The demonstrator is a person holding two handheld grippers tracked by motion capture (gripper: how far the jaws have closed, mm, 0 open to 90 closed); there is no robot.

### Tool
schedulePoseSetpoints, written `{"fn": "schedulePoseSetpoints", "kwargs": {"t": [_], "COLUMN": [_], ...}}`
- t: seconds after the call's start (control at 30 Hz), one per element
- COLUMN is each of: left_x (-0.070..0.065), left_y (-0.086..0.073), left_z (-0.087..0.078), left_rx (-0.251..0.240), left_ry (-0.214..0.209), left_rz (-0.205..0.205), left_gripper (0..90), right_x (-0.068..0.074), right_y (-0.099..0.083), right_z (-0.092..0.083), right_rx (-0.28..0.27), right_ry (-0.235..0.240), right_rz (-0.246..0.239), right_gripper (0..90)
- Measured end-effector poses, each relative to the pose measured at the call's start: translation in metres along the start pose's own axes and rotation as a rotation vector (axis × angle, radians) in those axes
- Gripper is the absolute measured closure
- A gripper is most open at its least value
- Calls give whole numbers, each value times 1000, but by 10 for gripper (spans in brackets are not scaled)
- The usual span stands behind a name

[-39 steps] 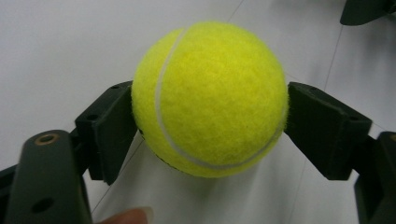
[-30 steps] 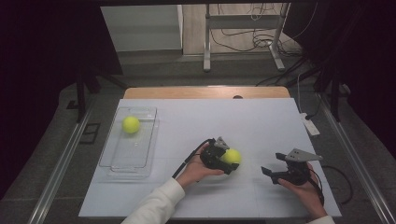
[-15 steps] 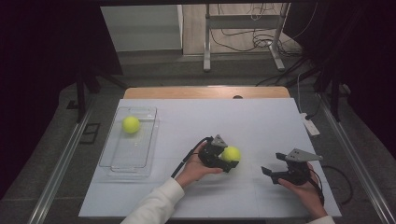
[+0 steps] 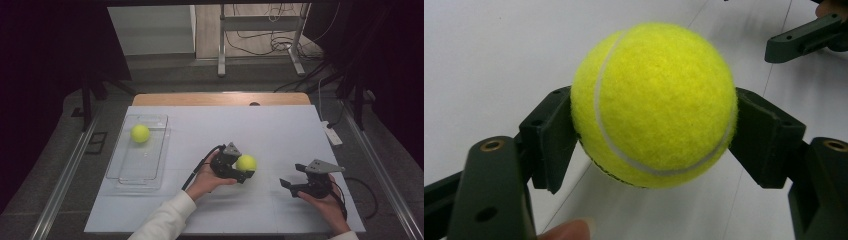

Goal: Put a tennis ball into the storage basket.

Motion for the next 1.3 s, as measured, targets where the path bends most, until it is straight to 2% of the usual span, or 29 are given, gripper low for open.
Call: {"fn": "schedulePoseSetpoints", "kwargs": {"t": [0.6, 1.07, 1.3], "left_x": [2, 10, 12], "left_y": [2, 2, 2], "left_z": [-12, -33, -39], "left_rx": [-33, -77, -89], "left_ry": [19, 27, 31], "left_rz": [-16, -35, -42], "left_gripper": [261, 261, 261], "right_x": [0, 0, 1], "right_y": [0, 1, 1], "right_z": [0, -1, -1], "right_rx": [-4, -8, -9], "right_ry": [2, 3, 2], "right_rz": [-1, -2, -3], "right_gripper": [142, 143, 142]}}
Point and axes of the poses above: each handheld gripper's, and its own axes: z roughly forward along the jaws, y roughly out of its top, x roughly to its left, the point moved 8 cm from there along z, roughly forward along the jaws, and after that the axes turned 12 degrees about x, right-handed, at the moved point
